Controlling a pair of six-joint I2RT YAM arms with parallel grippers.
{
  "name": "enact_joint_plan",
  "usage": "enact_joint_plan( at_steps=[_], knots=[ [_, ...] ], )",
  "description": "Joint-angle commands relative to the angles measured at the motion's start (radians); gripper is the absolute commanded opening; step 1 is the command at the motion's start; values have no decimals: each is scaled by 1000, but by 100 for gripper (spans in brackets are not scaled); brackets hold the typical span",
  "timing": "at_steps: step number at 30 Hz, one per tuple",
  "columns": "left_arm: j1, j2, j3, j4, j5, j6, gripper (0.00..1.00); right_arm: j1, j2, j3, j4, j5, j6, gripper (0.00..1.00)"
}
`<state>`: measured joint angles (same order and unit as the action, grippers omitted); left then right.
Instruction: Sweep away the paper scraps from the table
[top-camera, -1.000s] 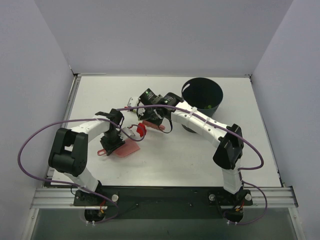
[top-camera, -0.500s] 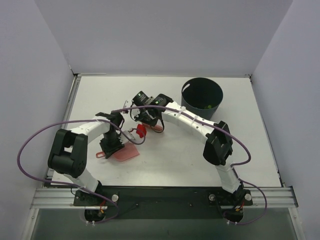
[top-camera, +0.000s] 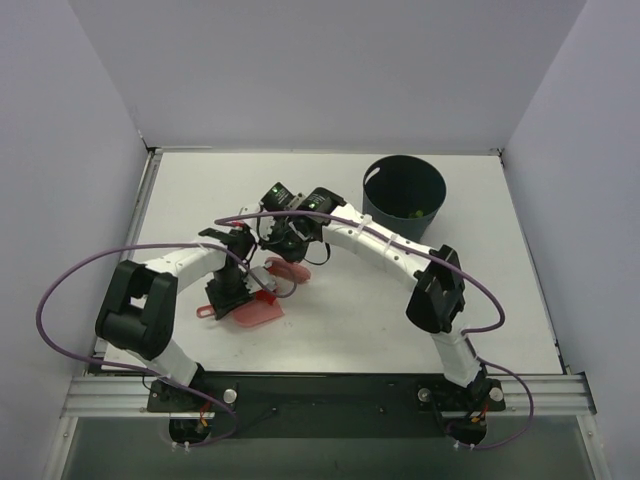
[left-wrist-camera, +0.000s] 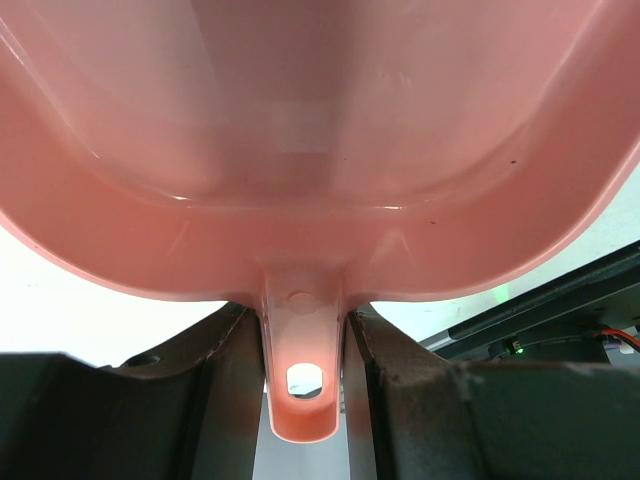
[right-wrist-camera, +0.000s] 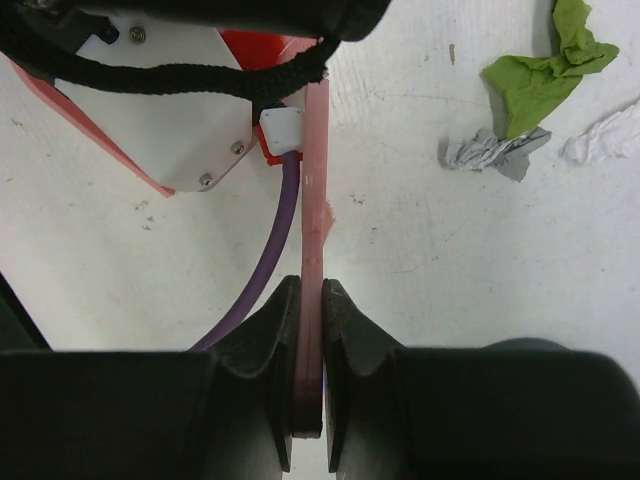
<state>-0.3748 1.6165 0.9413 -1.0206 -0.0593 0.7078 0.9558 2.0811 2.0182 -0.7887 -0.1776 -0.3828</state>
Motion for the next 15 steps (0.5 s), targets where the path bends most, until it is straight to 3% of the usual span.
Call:
enact_joint_plan(
  at_steps=[1,5,9,15],
  knots=[
    [-7,-38,-10,-9,3,-18,0,-22,-94,31,-67,-67,6,0],
    [-9,-69,-27,-27,-7,-19,0,-48,-130,25,-41,77,-10,0],
    [-18,-79,-38,-26,-26,-43,0,-57,-125,-22,-14,108,48,0],
    [-30,-66,-7,-33,-20,-128,0,-9,-56,-38,-67,14,32,0]
  ],
)
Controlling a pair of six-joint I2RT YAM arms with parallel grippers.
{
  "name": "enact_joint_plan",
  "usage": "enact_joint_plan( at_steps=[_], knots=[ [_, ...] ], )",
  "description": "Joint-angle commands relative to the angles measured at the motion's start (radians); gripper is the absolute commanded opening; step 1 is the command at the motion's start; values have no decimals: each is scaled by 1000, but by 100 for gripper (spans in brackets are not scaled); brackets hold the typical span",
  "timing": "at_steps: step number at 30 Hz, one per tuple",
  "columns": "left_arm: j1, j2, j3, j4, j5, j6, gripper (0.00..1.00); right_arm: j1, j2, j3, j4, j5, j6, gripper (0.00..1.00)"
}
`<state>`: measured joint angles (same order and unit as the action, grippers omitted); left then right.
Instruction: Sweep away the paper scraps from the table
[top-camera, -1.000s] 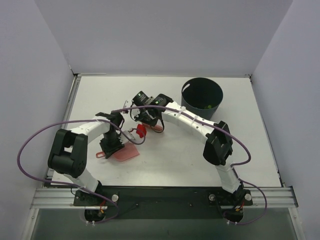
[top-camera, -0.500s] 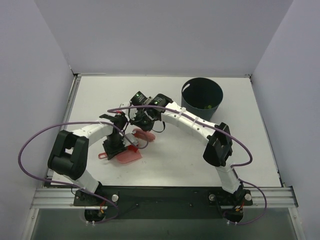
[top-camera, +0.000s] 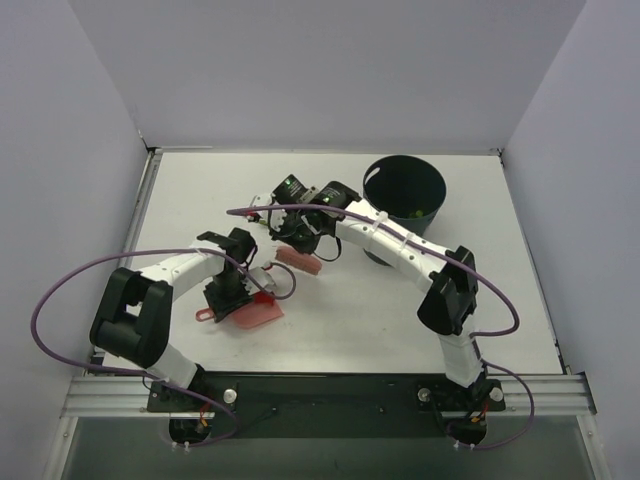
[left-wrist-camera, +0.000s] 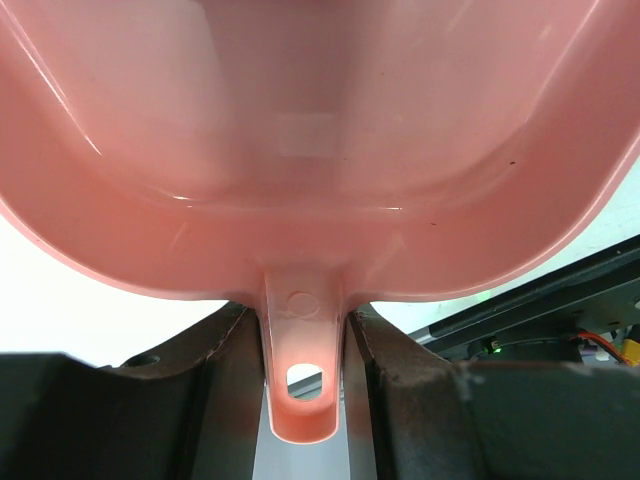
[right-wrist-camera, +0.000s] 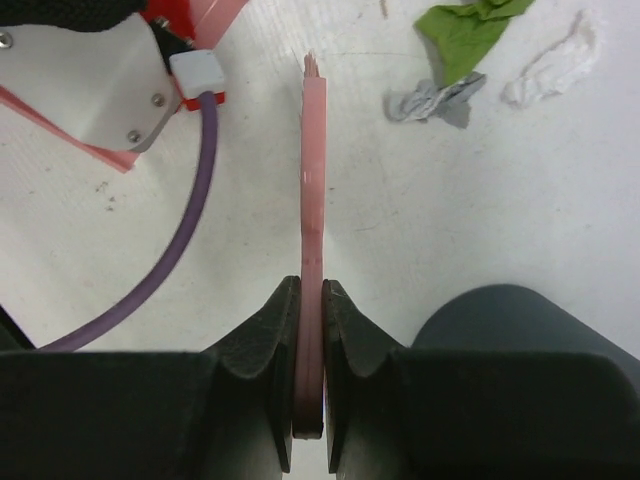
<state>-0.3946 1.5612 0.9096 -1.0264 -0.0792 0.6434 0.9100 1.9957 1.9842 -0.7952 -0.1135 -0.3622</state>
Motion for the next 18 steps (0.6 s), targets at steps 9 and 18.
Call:
enact_joint_plan(
  at_steps=[9,18],
  knots=[
    [-12,-72,-5,35,-13,-97,0,46,25,-7,-131,-339,-34,0],
    [-13,-73,-6,34,10,-125,0,-160,-37,129,-104,-30,-108,0]
  ],
)
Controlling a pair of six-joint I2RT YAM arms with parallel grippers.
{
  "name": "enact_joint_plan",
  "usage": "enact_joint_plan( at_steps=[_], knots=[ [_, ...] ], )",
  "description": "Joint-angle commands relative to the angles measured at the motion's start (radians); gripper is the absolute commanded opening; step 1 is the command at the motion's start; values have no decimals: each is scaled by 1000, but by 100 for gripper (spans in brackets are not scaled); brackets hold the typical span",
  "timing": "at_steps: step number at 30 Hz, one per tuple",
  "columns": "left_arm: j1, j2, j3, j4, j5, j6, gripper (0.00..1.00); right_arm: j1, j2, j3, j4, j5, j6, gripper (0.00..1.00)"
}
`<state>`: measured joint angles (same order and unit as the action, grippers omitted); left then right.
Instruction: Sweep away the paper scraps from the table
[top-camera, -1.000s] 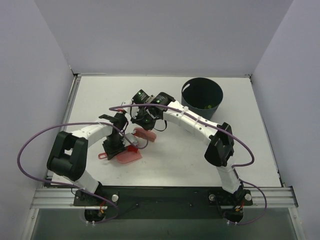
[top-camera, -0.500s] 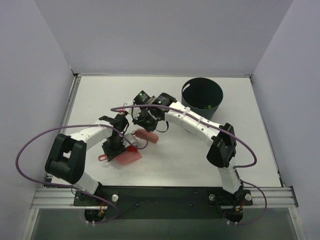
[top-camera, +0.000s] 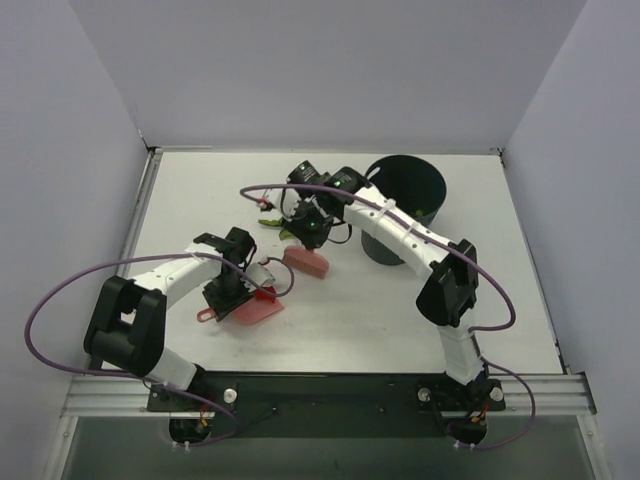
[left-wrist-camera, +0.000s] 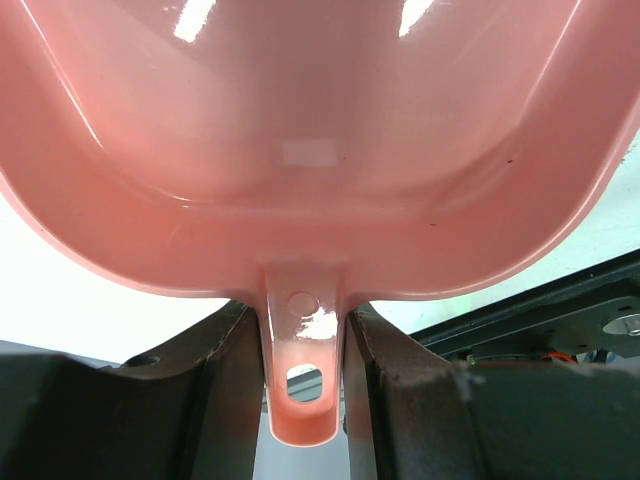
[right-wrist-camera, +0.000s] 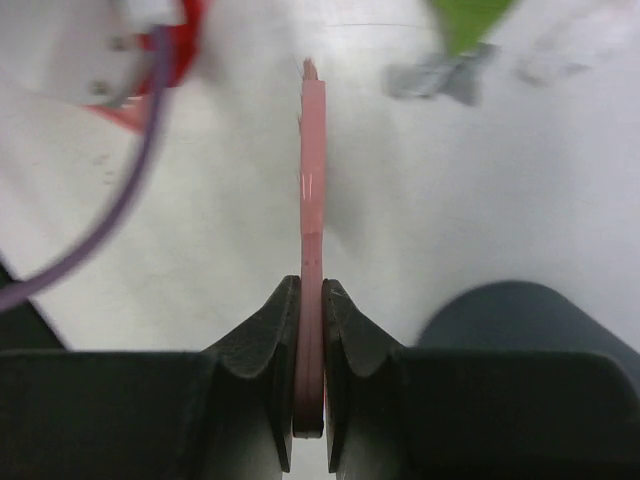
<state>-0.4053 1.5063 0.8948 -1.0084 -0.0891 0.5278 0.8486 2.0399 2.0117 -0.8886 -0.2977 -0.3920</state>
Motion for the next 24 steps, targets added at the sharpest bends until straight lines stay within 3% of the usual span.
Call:
enact_joint_plan(
  at_steps=[1,7,14,20,24],
  knots=[
    [-3,-27,1,17,17,-3,0,-102,-73,108,-6,188,-114,0],
    [0,-43,7,25,12,1,0,-123,19,127,59,366,-241,0],
    [8,-27,30,34,46,-35,0,-102,104,144,134,460,-395,0],
    [5,-40,39,30,51,-42,0,-23,121,75,146,454,-449,0],
    [5,-43,38,30,35,-25,0,33,31,-33,125,370,-453,0]
  ],
)
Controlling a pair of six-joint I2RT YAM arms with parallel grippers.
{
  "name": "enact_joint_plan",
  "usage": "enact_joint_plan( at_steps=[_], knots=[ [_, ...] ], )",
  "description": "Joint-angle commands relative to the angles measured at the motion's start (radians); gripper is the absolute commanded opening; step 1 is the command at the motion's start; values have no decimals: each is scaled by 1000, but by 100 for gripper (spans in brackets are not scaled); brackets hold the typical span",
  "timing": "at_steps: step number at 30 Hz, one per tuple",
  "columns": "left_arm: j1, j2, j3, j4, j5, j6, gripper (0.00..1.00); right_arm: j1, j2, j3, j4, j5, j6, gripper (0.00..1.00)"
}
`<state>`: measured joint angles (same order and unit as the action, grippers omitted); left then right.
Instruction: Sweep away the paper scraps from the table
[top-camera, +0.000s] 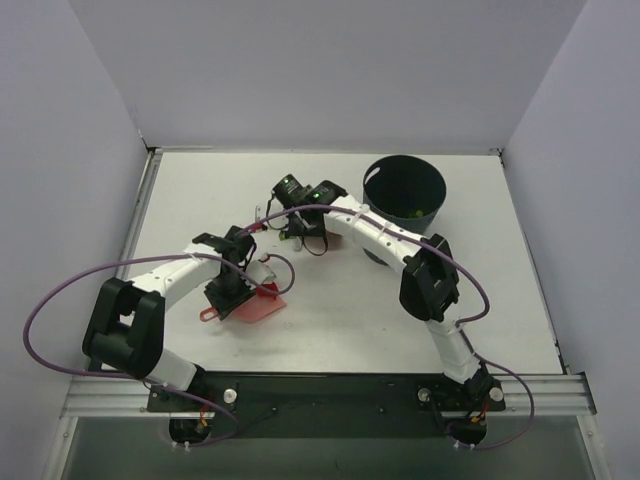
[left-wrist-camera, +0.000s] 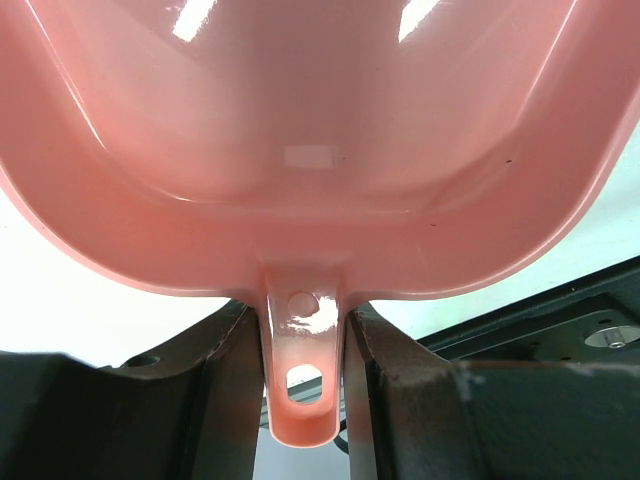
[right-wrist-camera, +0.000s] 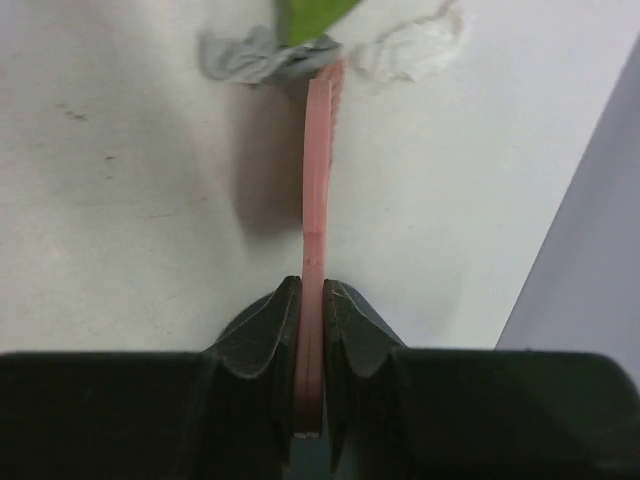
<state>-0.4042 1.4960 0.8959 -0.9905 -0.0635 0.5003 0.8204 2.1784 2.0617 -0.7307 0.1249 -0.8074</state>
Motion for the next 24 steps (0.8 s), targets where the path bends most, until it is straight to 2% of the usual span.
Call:
enact_joint_plan(
  at_steps=[1,4,9,18,24],
  knots=[
    [4,-30,35,12,4,7,0,87,-126,-100,-44,-67,-33,0],
    [4,-16,31,13,-1,21,0,105,-201,-135,-98,-151,-15,0],
    [4,4,17,24,-2,24,0,80,-236,-100,-124,-128,-4,0],
    [4,6,-12,26,-18,30,0,5,-109,49,-124,-47,33,0],
    [8,-29,-61,33,-50,57,0,51,-71,57,-124,-39,66,0]
  ],
)
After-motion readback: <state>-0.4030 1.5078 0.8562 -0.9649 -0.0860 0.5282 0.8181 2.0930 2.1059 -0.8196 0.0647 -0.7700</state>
